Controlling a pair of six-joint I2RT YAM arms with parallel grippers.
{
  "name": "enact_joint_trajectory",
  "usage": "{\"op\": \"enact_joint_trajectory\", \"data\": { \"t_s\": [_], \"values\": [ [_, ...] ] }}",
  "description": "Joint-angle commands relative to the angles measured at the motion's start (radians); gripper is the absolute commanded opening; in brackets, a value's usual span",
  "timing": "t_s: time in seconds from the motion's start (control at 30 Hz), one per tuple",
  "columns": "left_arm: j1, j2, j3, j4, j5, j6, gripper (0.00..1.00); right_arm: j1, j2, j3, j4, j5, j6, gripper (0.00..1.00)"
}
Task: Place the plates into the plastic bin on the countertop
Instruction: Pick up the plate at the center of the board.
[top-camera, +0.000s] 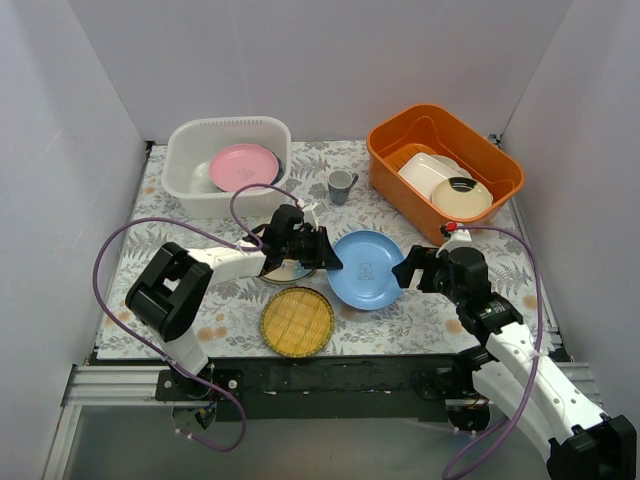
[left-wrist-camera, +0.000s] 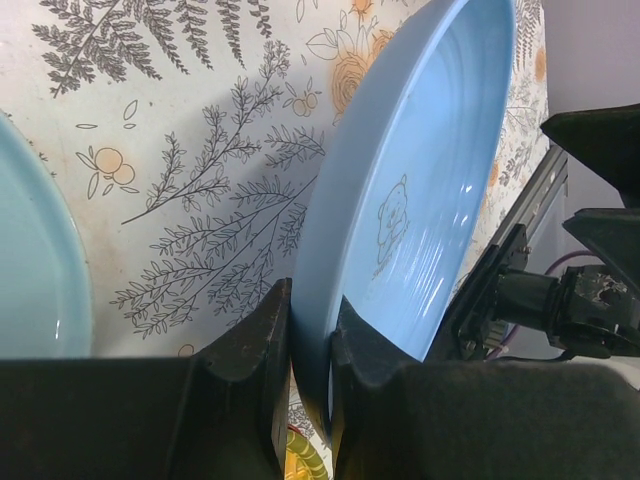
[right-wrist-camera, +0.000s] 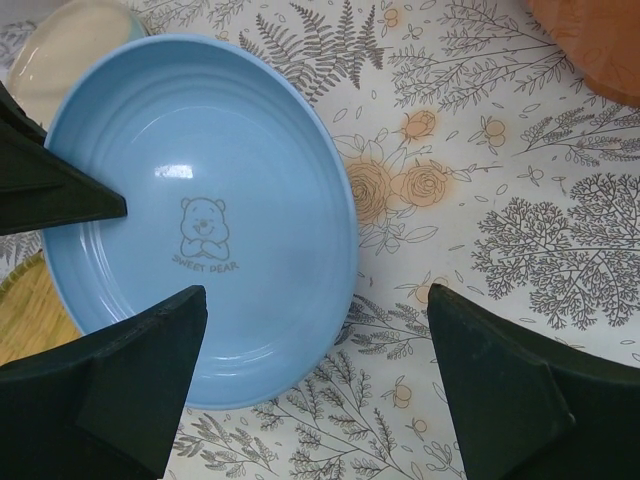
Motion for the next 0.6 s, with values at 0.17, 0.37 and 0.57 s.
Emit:
{"op": "enact_joint_trajectory", "data": {
  "t_s": [0.17,0.37,0.57],
  "values": [
    [0.001,-0.048,0.137,-0.118,-0.170,0.057,0.00,-0.005,-0.024,-0.014,0.011,-0.003,-0.008,0.98],
    [0.016,-0.034,0.230,-0.175,-0.203,0.082,0.00,-0.005,-0.030,-0.011,-0.003,-0.001,-0.011,0.98],
    [0.053,-0.051,0.290,-0.195,-0.206,0.085,0.00,-0.005,-0.039,-0.017,-0.005,-0.001,-0.015,0.98]
  ]
}}
